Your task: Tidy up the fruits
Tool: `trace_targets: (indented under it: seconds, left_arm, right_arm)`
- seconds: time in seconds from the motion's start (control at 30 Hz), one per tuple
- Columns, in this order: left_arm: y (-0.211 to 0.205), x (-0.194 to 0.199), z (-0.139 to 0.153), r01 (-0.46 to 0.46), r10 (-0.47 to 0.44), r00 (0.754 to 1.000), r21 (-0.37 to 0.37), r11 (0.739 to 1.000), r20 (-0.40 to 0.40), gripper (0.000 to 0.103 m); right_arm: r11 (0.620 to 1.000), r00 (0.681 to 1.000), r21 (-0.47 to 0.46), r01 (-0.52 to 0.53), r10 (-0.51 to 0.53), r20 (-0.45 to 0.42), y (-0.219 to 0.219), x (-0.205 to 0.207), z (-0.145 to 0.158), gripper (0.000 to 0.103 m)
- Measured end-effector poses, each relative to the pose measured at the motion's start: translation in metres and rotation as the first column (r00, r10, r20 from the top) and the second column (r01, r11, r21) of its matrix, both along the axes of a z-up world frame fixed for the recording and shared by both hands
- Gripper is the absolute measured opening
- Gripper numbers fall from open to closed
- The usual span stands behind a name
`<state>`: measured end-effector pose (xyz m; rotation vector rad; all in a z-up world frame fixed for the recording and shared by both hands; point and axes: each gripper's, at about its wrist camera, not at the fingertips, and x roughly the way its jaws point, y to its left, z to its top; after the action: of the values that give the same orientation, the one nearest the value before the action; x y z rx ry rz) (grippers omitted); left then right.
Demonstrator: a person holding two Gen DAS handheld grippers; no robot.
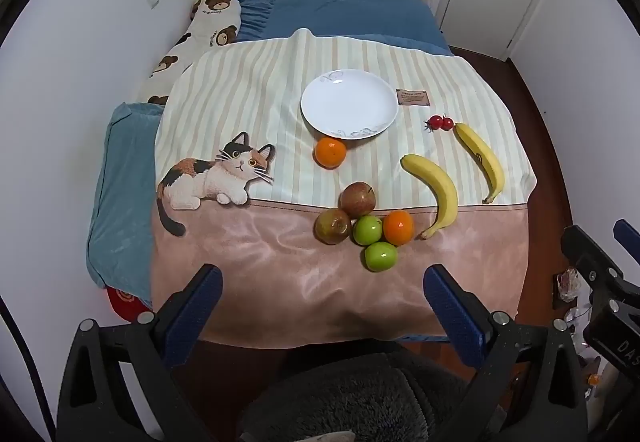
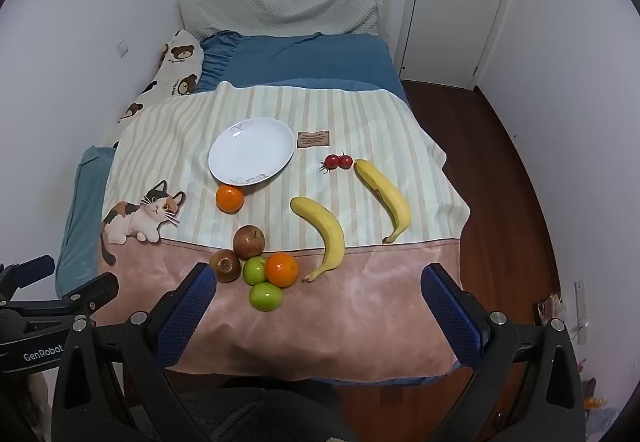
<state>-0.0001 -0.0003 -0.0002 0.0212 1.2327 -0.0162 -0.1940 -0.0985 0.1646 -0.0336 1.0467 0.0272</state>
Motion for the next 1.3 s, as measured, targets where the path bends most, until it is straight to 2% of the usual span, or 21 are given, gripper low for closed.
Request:
trace_targets:
  seconds: [0.2,0.57,0.73,1.3]
  left_arm:
    - [0.000,0.000,-0.002,0.003,-0.003,1.000,0.000,1.000,0.001,0.103]
    - [0.000,-0.001,0.006,0.007,-0.007,1.000,0.001,1.000,0.021,0.103]
    - [-0.003,-0.008,0.019,0.005,-0.005,0.999,0.000,1.000,0.037,0.103]
    - [-0.005,-0.013,0.027,-0.002,0.002,0.998,0.003,1.000,0.057,0.103]
  right_arm:
    - [1.000,1.000,0.001,0.010,-0.010,0.003,-0.003,-0.003,0.001,0.103]
    - [1.000,1.000,0.000,0.003,-0.003,0.012,-0.008,-0.009,0.007,0.103]
    - [1.000,1.000,0.003,0.012,-0.012,0.012,-0.007,-0.010,0.007,0.103]
    - [1.000,1.000,0.007,0.009,-0.009,0.018,-0.008,-0.015,0.013,0.103]
